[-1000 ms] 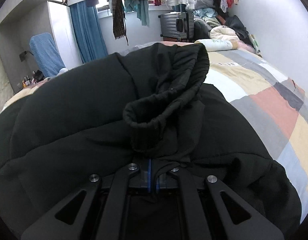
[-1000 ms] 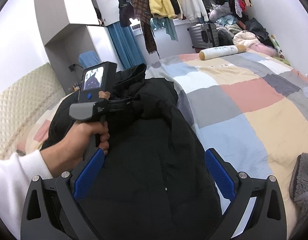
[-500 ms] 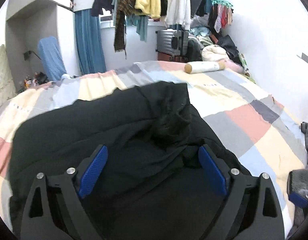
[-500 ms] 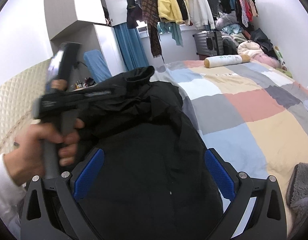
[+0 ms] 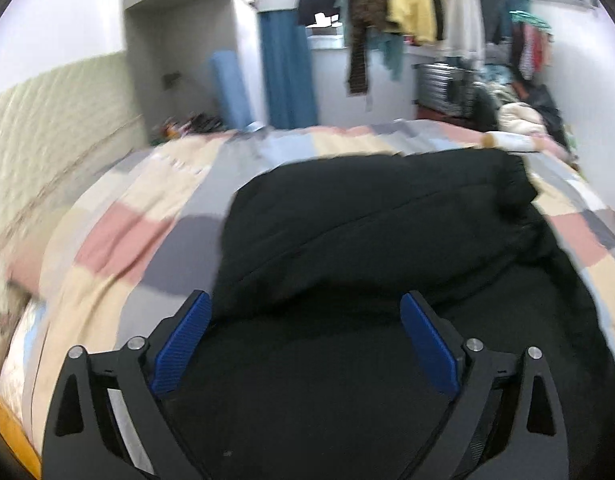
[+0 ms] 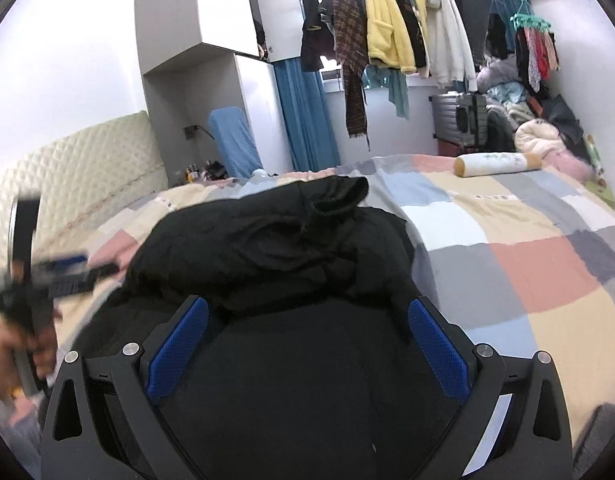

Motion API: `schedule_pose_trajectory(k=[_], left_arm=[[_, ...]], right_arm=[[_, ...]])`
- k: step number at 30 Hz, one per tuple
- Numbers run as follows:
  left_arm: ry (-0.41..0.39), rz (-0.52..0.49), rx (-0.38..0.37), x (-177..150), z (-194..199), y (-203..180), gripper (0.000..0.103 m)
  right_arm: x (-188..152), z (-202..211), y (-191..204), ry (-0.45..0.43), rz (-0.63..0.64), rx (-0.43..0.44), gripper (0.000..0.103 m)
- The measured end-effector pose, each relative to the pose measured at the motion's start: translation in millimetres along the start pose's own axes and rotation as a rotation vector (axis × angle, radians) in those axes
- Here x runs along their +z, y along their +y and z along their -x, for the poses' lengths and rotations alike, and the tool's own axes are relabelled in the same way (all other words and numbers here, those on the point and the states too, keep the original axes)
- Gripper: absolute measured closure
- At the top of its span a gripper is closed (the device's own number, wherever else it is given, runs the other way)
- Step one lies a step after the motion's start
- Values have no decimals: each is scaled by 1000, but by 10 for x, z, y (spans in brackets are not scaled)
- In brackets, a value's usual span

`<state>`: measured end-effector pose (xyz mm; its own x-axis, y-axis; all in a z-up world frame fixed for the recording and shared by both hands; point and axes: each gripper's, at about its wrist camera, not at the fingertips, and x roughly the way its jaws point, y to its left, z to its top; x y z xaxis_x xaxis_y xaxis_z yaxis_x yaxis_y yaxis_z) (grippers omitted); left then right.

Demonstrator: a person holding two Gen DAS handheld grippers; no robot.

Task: Fold large clothes
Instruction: 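Carry the sleeve across the jacket body with the left gripper and lay it down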

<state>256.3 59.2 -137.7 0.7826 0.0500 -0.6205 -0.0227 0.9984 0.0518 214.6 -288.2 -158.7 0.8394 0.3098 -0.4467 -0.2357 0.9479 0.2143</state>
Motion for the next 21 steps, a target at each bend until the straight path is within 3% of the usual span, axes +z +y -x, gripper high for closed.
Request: schedule_pose_trajectory(k=[5, 10, 12, 16, 19, 21], left_arm=[[31, 54, 90, -158, -305, 350, 5], [44, 5, 193, -244, -604, 524, 2], [63, 12, 207, -266, -759, 573, 2], [97, 17, 218, -335, -986, 582, 2], [119, 17, 212, -356, -1101, 546, 2], [123, 24, 209, -362, -1154, 542, 2]], right_arm=[[214, -553, -83, 40, -10, 13, 3], [342, -1032, -212, 49, 0, -21, 8], [380, -1238, -301, 66, -21, -18, 20], [440, -1416, -400, 46, -71, -6, 28], [440, -1541, -380, 62, -40, 0, 49], [416, -1537, -369, 47, -33, 10, 76]])
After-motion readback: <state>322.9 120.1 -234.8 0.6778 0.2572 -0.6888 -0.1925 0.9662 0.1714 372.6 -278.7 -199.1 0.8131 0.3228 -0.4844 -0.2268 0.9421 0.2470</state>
